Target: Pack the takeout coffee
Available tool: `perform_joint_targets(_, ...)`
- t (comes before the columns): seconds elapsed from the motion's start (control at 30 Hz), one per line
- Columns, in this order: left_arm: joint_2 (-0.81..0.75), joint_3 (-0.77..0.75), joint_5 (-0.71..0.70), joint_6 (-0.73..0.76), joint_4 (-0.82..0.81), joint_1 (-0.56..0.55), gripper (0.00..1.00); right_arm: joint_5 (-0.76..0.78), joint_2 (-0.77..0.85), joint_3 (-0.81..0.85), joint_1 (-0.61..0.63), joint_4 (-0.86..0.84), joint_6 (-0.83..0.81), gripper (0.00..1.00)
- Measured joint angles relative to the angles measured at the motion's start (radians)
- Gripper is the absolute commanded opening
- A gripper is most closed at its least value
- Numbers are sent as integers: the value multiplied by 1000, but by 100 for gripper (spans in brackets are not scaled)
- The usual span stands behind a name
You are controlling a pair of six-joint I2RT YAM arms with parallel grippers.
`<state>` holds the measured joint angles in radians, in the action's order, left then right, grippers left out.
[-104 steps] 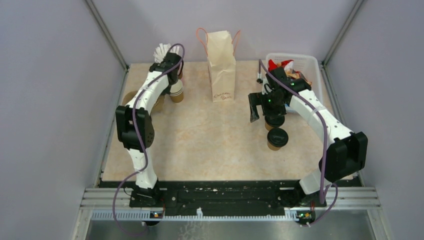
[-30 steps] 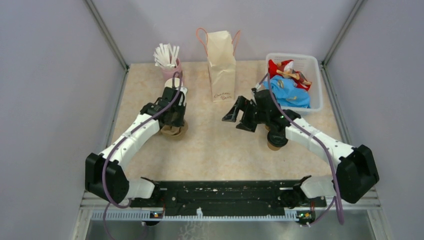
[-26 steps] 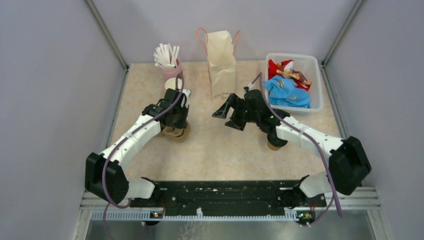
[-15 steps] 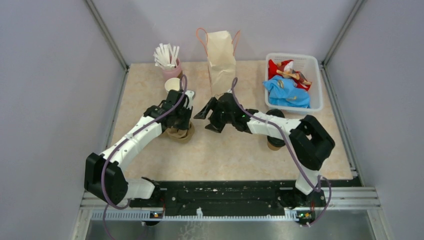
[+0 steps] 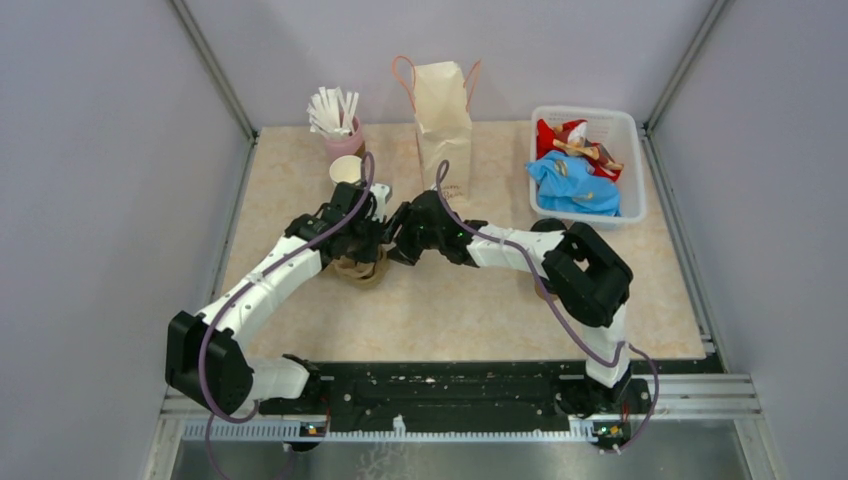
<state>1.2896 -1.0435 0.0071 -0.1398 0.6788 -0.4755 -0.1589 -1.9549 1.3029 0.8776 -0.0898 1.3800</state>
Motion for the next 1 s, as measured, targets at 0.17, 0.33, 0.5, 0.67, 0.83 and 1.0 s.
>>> perform_joint_targets(0.17, 0, 1, -4, 12, 2, 0, 0, 3, -14, 17, 9, 19, -12, 56)
perform_joint_targets(0.33, 0, 4, 0, 16, 1, -3, 0, 39, 2, 35, 11, 101, -72, 60)
perform_joint_targets(0.5, 0, 6, 3, 20, 0, -4, 0, 52, 31, 38, 10, 142, -106, 58)
perform_joint_targets(0.67, 0, 6, 3, 28, 1, -4, 0, 35, 30, 61, 10, 140, -112, 47)
perform_joint_targets(0.83, 0, 6, 4, 34, 2, -4, 0, 1, 14, 61, 11, 113, -76, 41)
perform_joint_targets(1.0, 5, 6, 3, 36, 3, -4, 0, -13, -12, 61, 13, 101, -44, 40)
